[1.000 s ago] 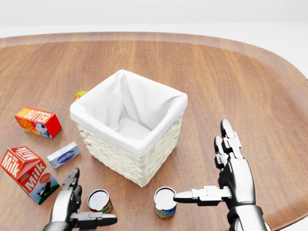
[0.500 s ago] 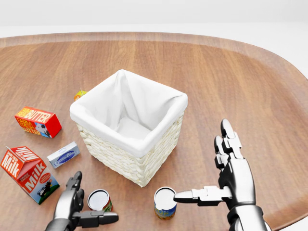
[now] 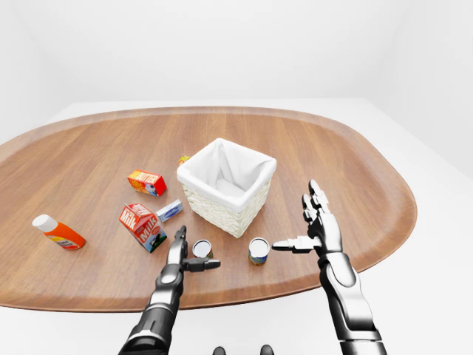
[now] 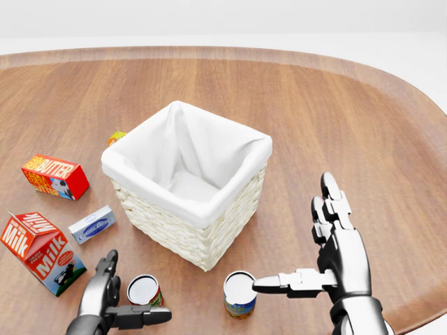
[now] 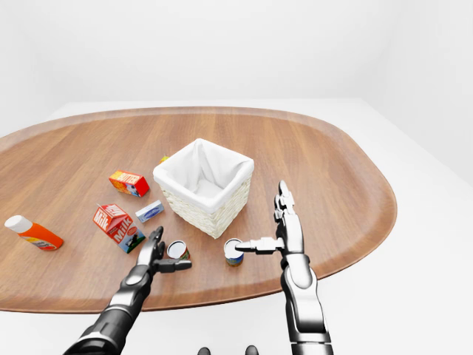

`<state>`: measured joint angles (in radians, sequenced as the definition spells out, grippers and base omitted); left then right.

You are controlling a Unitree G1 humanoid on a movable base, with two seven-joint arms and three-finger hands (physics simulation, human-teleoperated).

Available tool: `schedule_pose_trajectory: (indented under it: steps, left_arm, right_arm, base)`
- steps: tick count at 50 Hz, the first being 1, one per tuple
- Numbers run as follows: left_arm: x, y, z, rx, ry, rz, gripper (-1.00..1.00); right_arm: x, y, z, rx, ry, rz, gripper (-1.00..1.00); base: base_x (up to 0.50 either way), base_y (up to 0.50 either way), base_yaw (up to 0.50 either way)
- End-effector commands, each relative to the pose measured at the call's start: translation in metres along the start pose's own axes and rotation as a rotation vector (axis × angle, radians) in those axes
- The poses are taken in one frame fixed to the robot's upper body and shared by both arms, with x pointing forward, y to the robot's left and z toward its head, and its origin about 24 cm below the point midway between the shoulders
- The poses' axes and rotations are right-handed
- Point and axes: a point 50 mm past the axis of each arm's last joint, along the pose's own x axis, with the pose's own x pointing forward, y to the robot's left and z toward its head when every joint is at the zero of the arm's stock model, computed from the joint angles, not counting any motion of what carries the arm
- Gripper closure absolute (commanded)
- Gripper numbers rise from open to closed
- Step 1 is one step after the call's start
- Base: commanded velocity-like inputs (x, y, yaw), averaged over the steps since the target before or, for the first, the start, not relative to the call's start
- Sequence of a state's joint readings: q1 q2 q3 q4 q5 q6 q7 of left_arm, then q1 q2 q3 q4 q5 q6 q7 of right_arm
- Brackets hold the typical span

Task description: Pick up the tomato sauce, and put it in the basket.

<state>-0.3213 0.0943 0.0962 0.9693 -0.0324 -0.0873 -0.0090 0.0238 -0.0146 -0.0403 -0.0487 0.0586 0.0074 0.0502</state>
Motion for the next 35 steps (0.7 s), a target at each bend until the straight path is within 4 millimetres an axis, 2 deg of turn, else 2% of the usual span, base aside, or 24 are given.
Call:
schedule_pose_trajectory:
  steps: [1, 35]
  left_arm:
    - [-0.0006, -0.0013, -0.0076, -0.005, 0.034, -0.003, -1.0]
    - [0.0015, 0.0022, -0.0114, 0.028, 0.074, 0.03, -0.96]
  right_arm:
    - [-0.0007, 0.0003, 0.0005, 0.0, 0.0, 0.0, -1.0]
    - [-0.0007, 0.0002, 0.0005, 0.002, -0.002, 0.0, -1.0]
  base:
    - [0.0, 0.0, 0.0]
    - [0.0, 0.0, 0.0]
